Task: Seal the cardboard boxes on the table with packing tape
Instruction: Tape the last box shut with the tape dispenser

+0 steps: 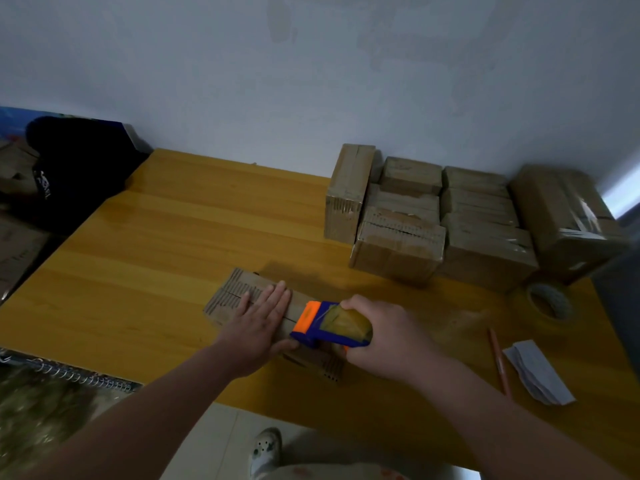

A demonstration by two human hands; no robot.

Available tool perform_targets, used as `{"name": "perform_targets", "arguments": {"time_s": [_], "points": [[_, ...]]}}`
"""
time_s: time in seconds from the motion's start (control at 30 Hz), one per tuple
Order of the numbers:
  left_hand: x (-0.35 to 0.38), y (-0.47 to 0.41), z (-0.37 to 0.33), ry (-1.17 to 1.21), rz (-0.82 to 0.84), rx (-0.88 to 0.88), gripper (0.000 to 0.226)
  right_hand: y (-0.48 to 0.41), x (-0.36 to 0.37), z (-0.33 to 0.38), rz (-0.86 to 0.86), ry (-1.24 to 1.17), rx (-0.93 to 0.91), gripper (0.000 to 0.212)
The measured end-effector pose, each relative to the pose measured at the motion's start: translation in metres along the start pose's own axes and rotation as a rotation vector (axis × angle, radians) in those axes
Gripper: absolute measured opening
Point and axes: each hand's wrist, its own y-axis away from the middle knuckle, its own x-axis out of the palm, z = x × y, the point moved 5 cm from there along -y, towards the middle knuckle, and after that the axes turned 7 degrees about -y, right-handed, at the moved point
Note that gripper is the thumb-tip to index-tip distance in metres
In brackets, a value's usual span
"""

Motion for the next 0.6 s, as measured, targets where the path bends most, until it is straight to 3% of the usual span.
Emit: {"name": "perform_targets", "arguments": {"time_s": [0.23, 0.37, 0.53, 0.6], "points": [[-0.001, -0.001, -0.002, -0.012, 0.014, -0.028, 0.109, 0.014, -0.010, -0.018, 0.061, -0.127, 0.024, 0.069], [-0.002, -0.001, -0.004, -0.018, 0.002, -0.033, 0.110, 0.034, -0.022, -0.050, 0.082, -0.075, 0.081, 0.073], [-0.005, 0.000, -0.014, -0.020, -0.023, -0.071, 0.110, 0.035, -0.022, -0.046, 0.051, 0.050, 0.023, 0.073], [-0.005, 0.000, -0.036, -0.013, -0.068, -0.012, 0.104, 0.035, -0.021, -0.047, 0.042, 0.055, 0.013, 0.073]]}}
